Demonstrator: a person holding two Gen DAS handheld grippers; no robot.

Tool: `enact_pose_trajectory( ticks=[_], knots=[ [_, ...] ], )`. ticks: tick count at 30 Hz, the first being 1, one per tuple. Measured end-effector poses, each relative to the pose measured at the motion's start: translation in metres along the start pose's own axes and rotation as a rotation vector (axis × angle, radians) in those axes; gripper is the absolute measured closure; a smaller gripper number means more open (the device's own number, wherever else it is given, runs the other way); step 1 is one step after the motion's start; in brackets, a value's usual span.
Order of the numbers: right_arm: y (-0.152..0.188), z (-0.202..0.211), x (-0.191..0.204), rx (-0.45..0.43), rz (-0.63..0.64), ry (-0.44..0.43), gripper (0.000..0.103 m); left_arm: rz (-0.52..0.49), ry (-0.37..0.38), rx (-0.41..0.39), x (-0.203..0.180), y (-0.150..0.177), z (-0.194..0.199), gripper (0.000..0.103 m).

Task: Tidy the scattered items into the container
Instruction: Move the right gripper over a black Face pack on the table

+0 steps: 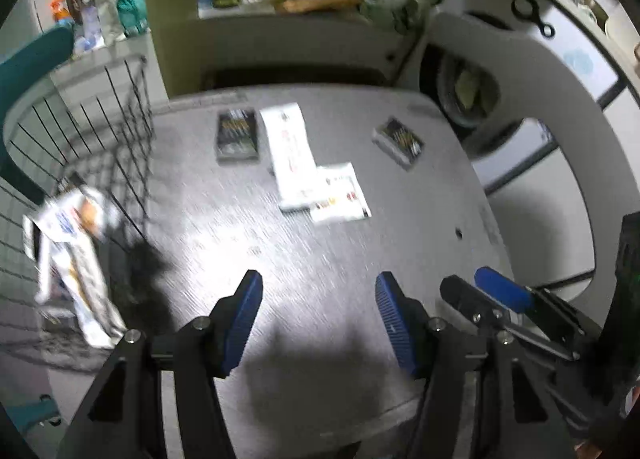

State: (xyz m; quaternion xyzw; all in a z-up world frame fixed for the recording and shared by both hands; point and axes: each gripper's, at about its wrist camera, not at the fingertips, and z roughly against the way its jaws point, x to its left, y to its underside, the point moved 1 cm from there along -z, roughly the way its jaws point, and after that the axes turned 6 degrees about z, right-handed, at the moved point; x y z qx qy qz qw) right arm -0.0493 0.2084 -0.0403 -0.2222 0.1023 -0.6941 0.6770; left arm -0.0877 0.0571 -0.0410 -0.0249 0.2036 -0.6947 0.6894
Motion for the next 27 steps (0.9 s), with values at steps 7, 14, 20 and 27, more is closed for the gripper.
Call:
enact_pose_trajectory(
  ticks=[7, 14, 20, 27],
  knots=[
    [0.051, -0.009, -0.004, 0.091, -0.007, 0.046, 0.058, -0.012, -0.036, 0.067, -0.003, 0.046, -0.021, 0.039],
    [0.085, -0.019, -0.007, 0.126, -0.052, 0.066, 0.058, -0.005, -0.041, 0.084, 0.006, 0.063, -0.021, 0.039],
    [0.101, -0.019, -0.025, 0.133, -0.091, 0.108, 0.058, -0.013, -0.018, 0.090, 0.004, 0.068, -0.021, 0.039],
    [0.101, -0.021, -0.024, 0.159, -0.054, 0.157, 0.058, -0.018, 0.001, 0.092, 0.000, 0.066, -0.023, 0.039]
  ],
)
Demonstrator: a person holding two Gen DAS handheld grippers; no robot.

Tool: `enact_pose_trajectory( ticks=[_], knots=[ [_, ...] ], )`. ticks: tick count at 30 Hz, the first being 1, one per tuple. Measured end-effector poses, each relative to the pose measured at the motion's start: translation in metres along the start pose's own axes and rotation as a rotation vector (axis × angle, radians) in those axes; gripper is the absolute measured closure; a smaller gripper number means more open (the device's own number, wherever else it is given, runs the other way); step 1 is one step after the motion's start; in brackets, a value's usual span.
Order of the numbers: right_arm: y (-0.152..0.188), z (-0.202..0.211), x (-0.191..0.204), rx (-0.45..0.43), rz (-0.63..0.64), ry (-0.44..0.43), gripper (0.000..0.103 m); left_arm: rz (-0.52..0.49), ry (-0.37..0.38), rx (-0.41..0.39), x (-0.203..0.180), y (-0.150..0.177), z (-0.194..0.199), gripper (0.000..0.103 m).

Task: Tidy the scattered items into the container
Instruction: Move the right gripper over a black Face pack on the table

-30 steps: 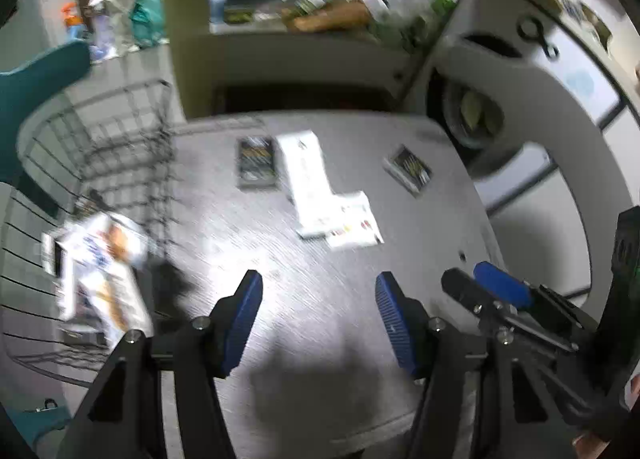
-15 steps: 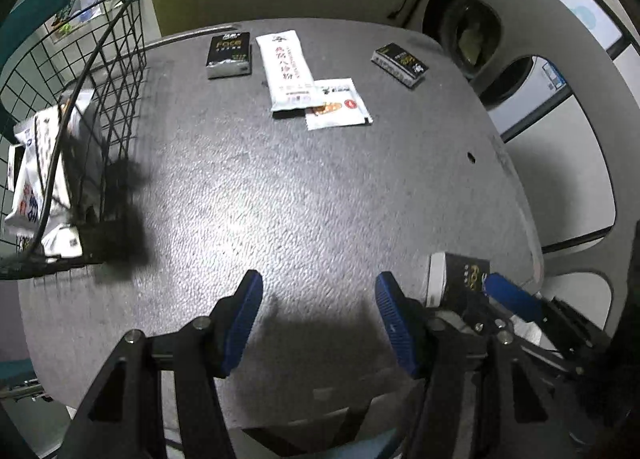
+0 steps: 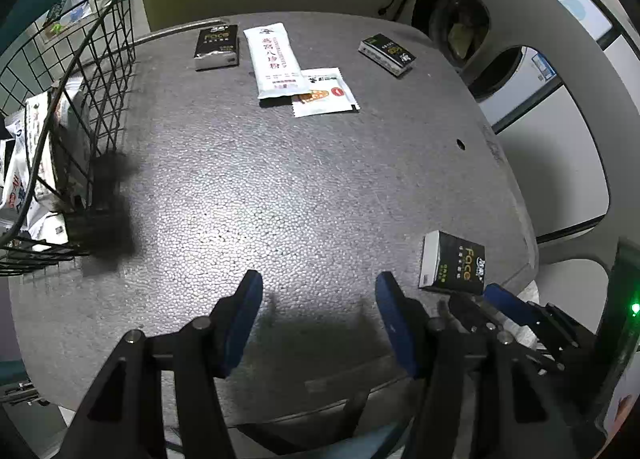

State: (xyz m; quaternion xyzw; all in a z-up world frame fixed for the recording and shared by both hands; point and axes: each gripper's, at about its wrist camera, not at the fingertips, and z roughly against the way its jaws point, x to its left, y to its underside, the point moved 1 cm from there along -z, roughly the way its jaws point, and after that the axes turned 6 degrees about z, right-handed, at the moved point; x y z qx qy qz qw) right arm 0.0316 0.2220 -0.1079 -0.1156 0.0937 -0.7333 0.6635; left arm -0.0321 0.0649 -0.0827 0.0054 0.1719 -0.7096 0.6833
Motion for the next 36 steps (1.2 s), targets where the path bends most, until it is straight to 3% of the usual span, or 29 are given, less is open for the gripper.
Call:
enact_pose_trajectory(
  ticks=[6, 14, 21, 25, 31, 36],
  knots=[
    [-0.010, -0.017, 0.002, -0.005, -0.009, -0.048, 0.058, 0.011, -0.003, 0.001, 0.006, -0.001, -0.002, 0.039],
    [-0.049, -0.034, 0.035, -0.056, 0.044, -0.124, 0.058, 0.040, -0.018, 0.001, 0.020, -0.010, -0.009, 0.039],
    [-0.067, -0.026, 0.040, -0.115, 0.105, -0.105, 0.058, 0.067, -0.014, 0.002, 0.034, -0.015, -0.013, 0.039],
    [-0.074, -0.029, 0.042, -0.120, 0.202, -0.089, 0.058, 0.072, -0.010, 0.010, 0.039, -0.014, -0.016, 0.039],
    [-0.087, -0.041, 0.055, -0.118, 0.305, -0.127, 0.044, 0.081, -0.013, 0.010, 0.046, -0.014, -0.014, 0.039],
    [-0.095, -0.048, 0.067, -0.118, 0.346, -0.180, 0.043, 0.093, -0.014, 0.003, 0.052, -0.015, -0.011, 0.039]
  ],
)
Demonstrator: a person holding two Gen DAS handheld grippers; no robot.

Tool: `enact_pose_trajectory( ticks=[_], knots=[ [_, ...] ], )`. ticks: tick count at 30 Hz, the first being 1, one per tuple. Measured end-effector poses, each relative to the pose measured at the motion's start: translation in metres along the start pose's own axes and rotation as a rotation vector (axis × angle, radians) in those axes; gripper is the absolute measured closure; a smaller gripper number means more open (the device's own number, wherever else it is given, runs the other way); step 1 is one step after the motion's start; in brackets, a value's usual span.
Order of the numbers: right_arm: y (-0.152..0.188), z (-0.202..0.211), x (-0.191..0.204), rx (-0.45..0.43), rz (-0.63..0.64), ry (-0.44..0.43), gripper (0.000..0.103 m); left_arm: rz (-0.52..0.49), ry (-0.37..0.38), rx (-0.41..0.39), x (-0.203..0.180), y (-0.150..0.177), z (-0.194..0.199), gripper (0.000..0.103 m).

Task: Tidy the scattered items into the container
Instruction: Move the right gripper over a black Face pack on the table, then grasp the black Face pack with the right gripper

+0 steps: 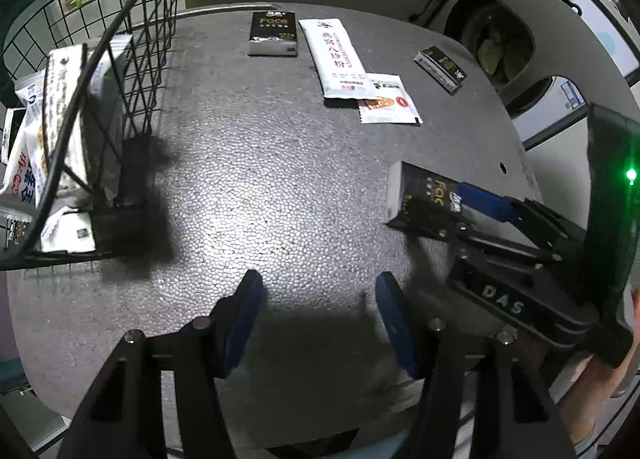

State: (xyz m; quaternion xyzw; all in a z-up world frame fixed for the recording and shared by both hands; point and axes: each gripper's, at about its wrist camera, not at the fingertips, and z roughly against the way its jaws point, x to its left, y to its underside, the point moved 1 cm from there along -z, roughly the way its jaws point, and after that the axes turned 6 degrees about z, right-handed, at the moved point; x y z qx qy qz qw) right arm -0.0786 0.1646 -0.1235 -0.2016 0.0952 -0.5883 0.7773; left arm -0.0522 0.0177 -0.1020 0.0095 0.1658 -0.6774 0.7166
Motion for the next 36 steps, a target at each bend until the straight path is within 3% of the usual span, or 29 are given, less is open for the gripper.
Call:
enact_pose_trajectory(
  ticks=[3, 5, 6, 20, 25, 29, 31, 33, 36],
  knots=[
    [-0.006, -0.006, 0.005, -0.003, 0.021, -0.015, 0.039, 0.002, -0.005, -0.002, 0.002, -0.001, 0.000, 0.039],
    [-0.010, -0.012, 0.004, 0.007, 0.010, -0.026, 0.026, 0.008, -0.004, -0.004, 0.004, -0.001, 0.001, 0.039],
    [-0.012, -0.014, 0.003, 0.005, 0.007, -0.034, 0.025, 0.009, -0.005, -0.002, 0.005, -0.001, 0.001, 0.039],
    [0.007, -0.005, -0.005, 0.027, -0.014, -0.015, 0.028, 0.001, -0.004, 0.002, 0.004, -0.004, 0.004, 0.039],
    [0.016, 0.018, -0.006, -0.027, 0.049, 0.051, 0.028, -0.011, -0.001, 0.004, -0.002, -0.002, 0.007, 0.039],
    [0.022, 0.019, 0.011, -0.014, 0.120, 0.084, 0.028, -0.023, -0.002, -0.003, -0.004, -0.002, 0.012, 0.039],
    [0.030, 0.020, 0.017, -0.014, 0.127, 0.178, 0.028, -0.022, -0.002, -0.004, -0.003, -0.002, 0.013, 0.039],
    [0.038, 0.024, 0.010, -0.024, 0.055, 0.223, 0.028, -0.020, -0.002, -0.004, -0.001, -0.002, 0.012, 0.039],
    [0.048, 0.028, -0.009, -0.046, -0.121, 0.114, 0.028, -0.020, 0.000, -0.005, -0.001, -0.003, 0.012, 0.039]
  ],
)
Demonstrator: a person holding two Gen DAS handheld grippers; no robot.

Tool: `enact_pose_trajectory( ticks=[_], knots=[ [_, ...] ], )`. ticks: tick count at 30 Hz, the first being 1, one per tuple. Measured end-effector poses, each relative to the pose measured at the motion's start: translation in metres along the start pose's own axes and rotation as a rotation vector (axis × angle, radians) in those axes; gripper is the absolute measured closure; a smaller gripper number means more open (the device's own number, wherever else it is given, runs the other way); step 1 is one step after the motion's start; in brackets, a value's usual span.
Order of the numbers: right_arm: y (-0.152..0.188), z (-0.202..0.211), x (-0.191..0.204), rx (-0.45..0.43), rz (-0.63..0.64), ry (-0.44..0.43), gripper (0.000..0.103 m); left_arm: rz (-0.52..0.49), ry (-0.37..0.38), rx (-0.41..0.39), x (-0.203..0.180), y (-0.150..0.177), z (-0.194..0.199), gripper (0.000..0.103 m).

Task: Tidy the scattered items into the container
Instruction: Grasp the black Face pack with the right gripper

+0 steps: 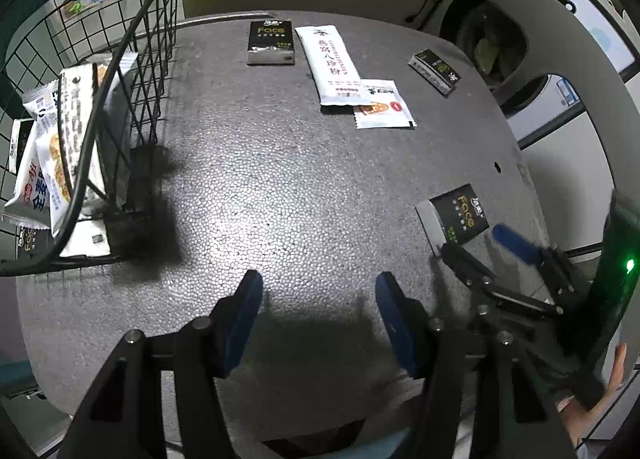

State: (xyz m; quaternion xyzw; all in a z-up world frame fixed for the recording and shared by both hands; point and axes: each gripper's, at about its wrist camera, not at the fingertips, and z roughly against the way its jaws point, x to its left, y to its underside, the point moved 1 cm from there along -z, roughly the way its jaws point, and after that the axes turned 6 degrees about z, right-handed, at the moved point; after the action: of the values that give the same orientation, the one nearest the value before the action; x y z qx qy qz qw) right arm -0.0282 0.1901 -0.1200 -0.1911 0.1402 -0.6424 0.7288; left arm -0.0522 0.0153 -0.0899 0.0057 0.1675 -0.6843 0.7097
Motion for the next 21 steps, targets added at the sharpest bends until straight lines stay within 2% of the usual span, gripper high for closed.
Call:
enact_pose_trajectory(
  ticks=[4, 10, 11, 12, 13, 17, 21],
  knots=[
    [-0.002, -0.007, -0.006, -0.004, -0.078, -0.029, 0.028, -0.006, 0.003, -0.004, -0.003, 0.000, 0.000, 0.039],
    [-0.019, -0.024, -0.001, -0.004, -0.021, -0.015, 0.028, 0.002, 0.002, 0.006, -0.002, -0.001, -0.004, 0.039],
    [-0.020, -0.025, -0.002, -0.005, -0.019, -0.017, 0.031, 0.005, 0.001, 0.007, -0.002, -0.003, -0.006, 0.039],
    [-0.021, -0.025, -0.002, -0.006, -0.020, -0.019, 0.040, 0.009, 0.002, 0.008, -0.002, -0.005, -0.008, 0.039],
    [-0.022, -0.025, -0.003, -0.006, -0.023, -0.008, 0.040, 0.010, 0.004, 0.009, -0.004, -0.008, -0.010, 0.039],
    [-0.023, -0.019, -0.008, -0.013, -0.034, -0.016, 0.040, 0.001, 0.002, -0.003, -0.018, -0.027, -0.022, 0.039],
    [-0.028, -0.012, -0.018, -0.037, -0.069, -0.004, 0.040, 0.018, -0.001, -0.048, -0.031, -0.072, -0.035, 0.039]
  ],
)
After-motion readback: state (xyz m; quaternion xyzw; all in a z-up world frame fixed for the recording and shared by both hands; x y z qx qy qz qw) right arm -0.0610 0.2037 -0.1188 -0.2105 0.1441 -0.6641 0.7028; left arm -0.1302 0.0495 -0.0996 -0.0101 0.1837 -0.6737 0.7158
